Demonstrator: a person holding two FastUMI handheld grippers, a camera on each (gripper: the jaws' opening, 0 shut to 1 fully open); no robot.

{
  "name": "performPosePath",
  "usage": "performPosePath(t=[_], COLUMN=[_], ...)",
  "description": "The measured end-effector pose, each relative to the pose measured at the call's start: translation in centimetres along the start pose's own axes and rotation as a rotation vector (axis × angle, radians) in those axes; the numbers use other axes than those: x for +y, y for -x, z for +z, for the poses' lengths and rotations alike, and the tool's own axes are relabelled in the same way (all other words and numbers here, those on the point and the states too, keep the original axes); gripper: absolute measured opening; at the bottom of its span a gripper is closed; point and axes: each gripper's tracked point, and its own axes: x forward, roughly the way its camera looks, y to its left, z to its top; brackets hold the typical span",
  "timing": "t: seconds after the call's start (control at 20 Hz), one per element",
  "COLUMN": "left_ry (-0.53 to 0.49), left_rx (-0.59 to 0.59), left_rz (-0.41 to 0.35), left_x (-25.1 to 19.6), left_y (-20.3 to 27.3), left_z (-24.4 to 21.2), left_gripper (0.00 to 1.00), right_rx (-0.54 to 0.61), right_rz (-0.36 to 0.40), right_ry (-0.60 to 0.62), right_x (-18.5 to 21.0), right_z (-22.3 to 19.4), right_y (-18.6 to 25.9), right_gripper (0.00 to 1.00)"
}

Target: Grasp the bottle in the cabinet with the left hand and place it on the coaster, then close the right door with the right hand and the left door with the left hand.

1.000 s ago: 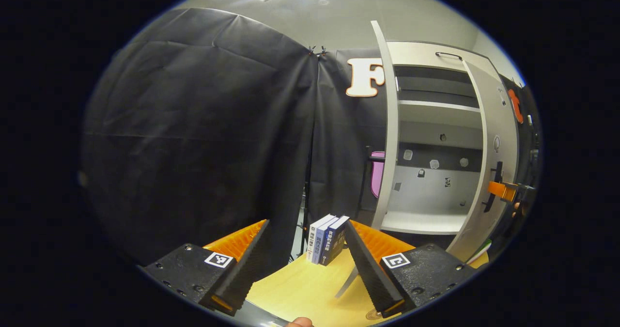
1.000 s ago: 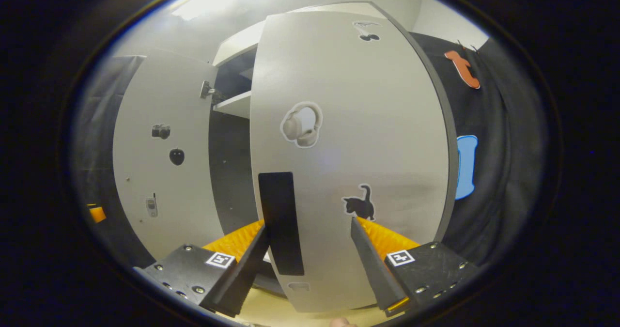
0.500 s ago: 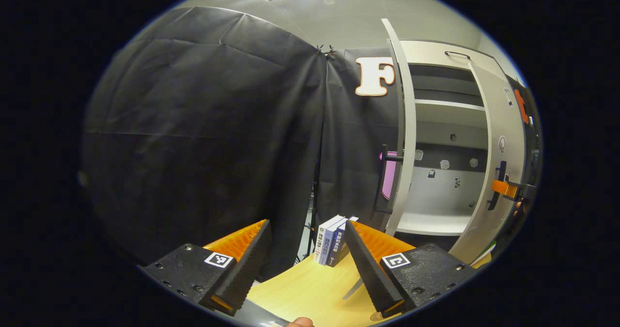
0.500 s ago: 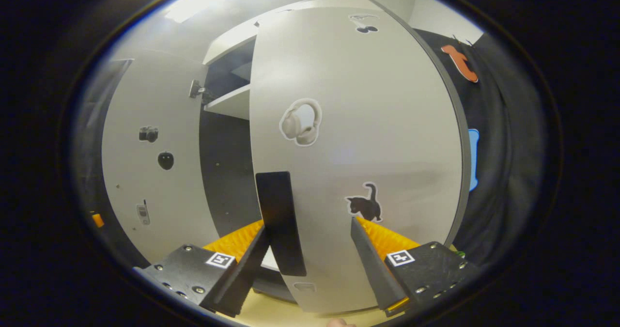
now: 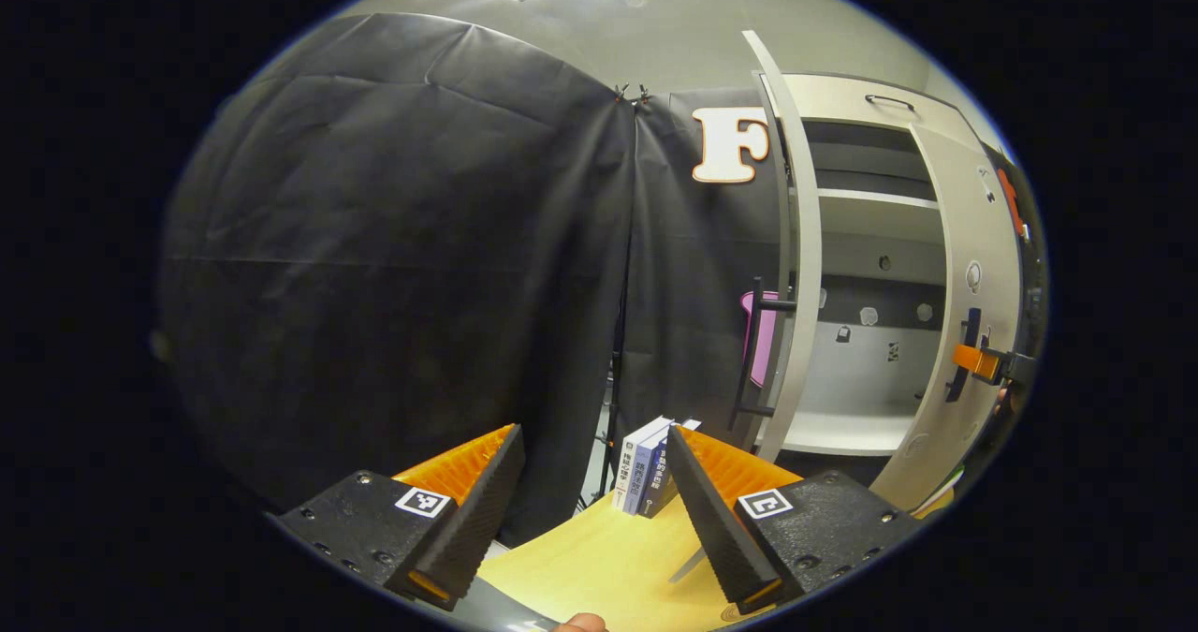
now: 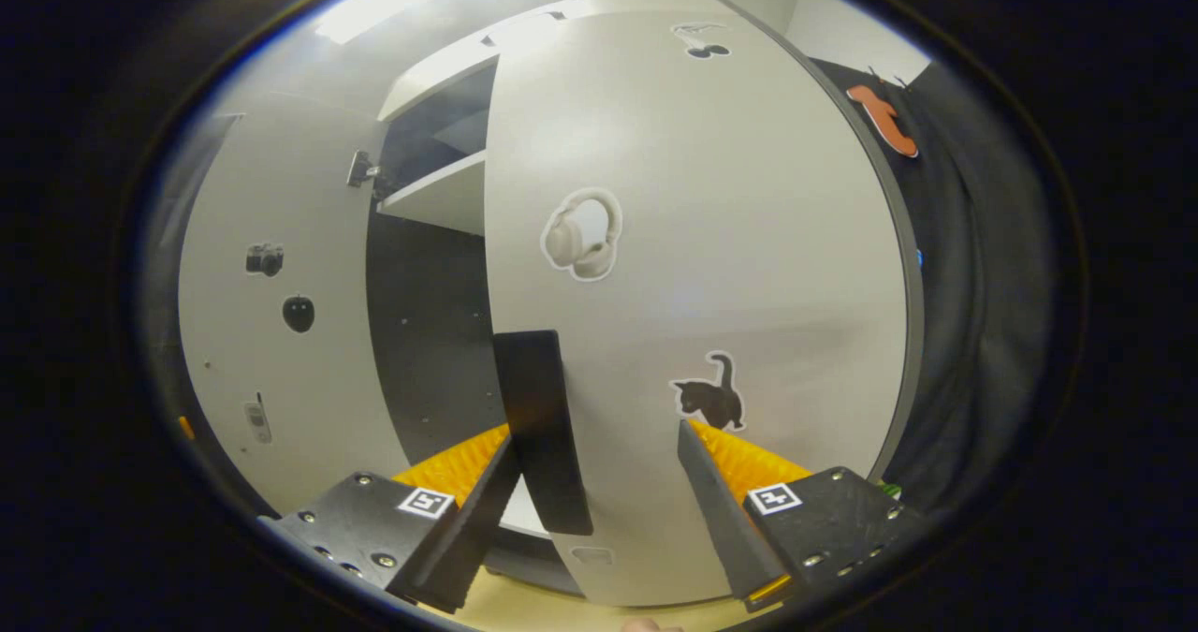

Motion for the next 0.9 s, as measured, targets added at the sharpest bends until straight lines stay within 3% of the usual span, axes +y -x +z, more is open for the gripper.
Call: performPosePath(t=[0.1,0.15,0.3,0.6,0.65,0.9], left_ry=[-0.003,-0.005,-0.002,-0.008,-0.011,0.002], left_rx=[0.002,0.004,0.009,0.006,0.005,0.010], left_rz=[0.002,0.006,0.010,0.000,-0.002,-0.021], left_x=[0.1,0.3,0.4,0.5,0.5,-0.1], left_y=[-0.1,-0.3,-0.5,-0.6,-0.6,-1.2], left_z=[-0.2,-0.2,-0.5,-0.5,-0.4,-0.4], left_gripper=[0.96,0.92,0.96,0.92,0.96,0.96], right_rx=[-0.003,-0.006,-0.013,-0.016,-0.018,-0.016], right_rz=[-0.013,-0.018,-0.035,-0.068,-0.071,-0.074], right_ry=[0.006,0.012,0.035,0.050,0.053,0.057], right_x=[-0.1,-0.1,-0.1,-0.2,-0.2,-0.3], right_z=[0.1,0.0,0.0,-0.1,0.0,0.0], right_y=[-0.4,-0.2,-0.5,-1.3,-1.3,-1.5], right_gripper=[0.98,0.98,0.98,0.98,0.97,0.98])
